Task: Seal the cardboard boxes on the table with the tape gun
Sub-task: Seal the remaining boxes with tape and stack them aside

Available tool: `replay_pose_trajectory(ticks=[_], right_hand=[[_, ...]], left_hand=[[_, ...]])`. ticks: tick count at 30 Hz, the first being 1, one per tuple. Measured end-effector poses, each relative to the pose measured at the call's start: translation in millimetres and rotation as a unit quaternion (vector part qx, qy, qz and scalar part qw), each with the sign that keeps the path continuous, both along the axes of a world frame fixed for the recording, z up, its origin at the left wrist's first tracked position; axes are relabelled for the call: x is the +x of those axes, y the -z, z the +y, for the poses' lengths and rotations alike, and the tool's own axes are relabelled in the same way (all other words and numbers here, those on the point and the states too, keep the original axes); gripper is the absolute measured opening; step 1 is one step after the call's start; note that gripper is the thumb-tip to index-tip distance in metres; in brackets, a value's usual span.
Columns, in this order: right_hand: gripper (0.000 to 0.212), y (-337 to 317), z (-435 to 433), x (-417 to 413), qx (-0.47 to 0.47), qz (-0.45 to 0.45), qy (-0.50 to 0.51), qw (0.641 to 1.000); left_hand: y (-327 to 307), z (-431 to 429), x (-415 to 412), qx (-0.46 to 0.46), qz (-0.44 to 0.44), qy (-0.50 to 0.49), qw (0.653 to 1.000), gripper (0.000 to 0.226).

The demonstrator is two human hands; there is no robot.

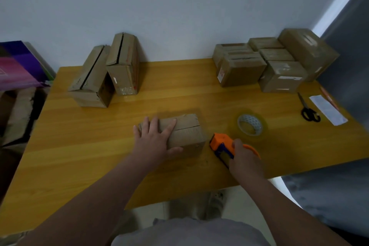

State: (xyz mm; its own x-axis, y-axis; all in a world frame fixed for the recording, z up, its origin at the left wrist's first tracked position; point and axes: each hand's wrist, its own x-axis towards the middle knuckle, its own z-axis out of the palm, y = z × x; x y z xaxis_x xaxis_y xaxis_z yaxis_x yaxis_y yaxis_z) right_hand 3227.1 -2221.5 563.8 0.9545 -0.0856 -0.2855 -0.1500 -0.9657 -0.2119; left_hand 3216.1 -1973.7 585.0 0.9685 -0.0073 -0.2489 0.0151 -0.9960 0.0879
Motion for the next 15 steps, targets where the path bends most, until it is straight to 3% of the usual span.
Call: replay_pose_trajectory(ticks=[4,10,13,15], right_hand=[[0.026,-20.5,0.7,10.6,0.070,-0.052,0.011,0.996],[0.027,-63.7,11.7,37.5,0.230,-0.155,0.055,0.959],[0.022,-92.4,17.3,44.9,0.325,-0.142,0.037,0.934],[0.035,-109.0,24.1,45.7,0.395,-0.099,-0.001,0.913]], left_hand=[[2.5,2.2,3.6,0.003,0.004,0.009,1.000,0.090],[-1.0,2.2,5.0,-0.003,-0.003,0.018,1.000,0.097],[-5.2,4.1,3.4,-0.003,0.003,0.052,0.999,0.101],[-7.0,5.1,2.2,-0.002,0.015,0.088,0.996,0.104]])
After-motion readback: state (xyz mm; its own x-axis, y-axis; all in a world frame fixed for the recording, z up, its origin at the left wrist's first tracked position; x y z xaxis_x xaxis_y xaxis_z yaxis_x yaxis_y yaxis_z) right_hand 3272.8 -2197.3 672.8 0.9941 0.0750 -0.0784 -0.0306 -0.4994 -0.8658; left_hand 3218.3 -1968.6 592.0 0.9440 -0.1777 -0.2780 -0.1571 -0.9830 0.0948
